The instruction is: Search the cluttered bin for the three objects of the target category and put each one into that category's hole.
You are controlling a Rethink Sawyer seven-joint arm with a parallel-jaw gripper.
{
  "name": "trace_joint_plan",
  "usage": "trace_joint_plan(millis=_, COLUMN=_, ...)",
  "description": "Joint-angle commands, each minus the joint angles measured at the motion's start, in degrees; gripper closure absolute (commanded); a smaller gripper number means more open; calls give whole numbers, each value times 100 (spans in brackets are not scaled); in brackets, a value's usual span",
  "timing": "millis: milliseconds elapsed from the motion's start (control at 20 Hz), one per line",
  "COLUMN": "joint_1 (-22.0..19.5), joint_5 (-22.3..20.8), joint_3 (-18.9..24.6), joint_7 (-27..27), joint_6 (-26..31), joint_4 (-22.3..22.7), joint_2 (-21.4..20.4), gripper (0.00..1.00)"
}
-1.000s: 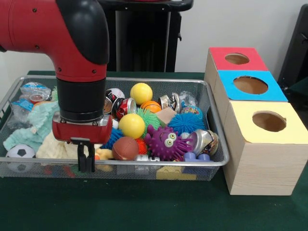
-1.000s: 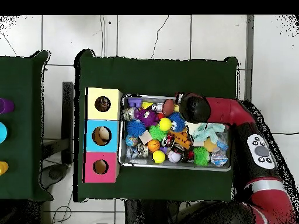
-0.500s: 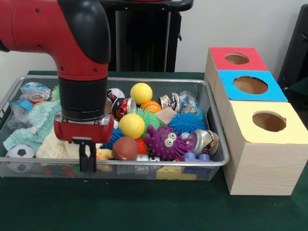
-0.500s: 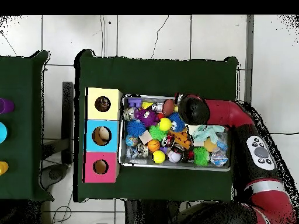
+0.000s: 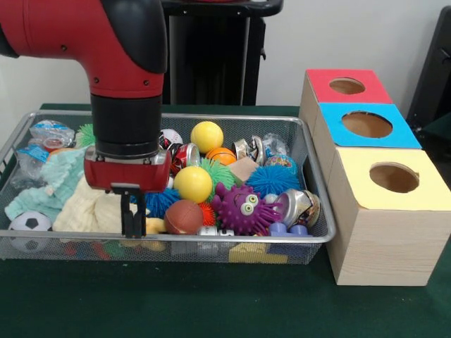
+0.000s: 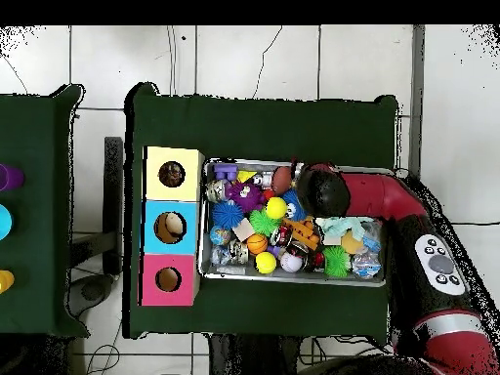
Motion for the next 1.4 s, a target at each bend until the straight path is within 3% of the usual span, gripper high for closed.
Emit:
trace_joint_plan(millis=50, joint_1=-13, joint_5=114, joint_3=143, joint_7=-270, joint_6=778, joint_4=1139, joint_2=-512, gripper=100)
trace_joint_plan(millis=350, joint_1=-121, joint_5=189, joint_3=181, joint_7=-368, joint_6=951, joint_4=1410, joint_2=-930, gripper=100)
trace_joint_plan(millis=700, joint_1=-398, joint_5=32, joint_3=249, joint_7=-539, joint_6=776, joint_4=1430, joint_2=-755, gripper=100)
trace_joint_plan(millis=1400, joint_1=-957, joint_5=-161, joint_3=781, joint_7=-1607, joint_6=1349, joint_4=403, joint_2=-210, gripper=100)
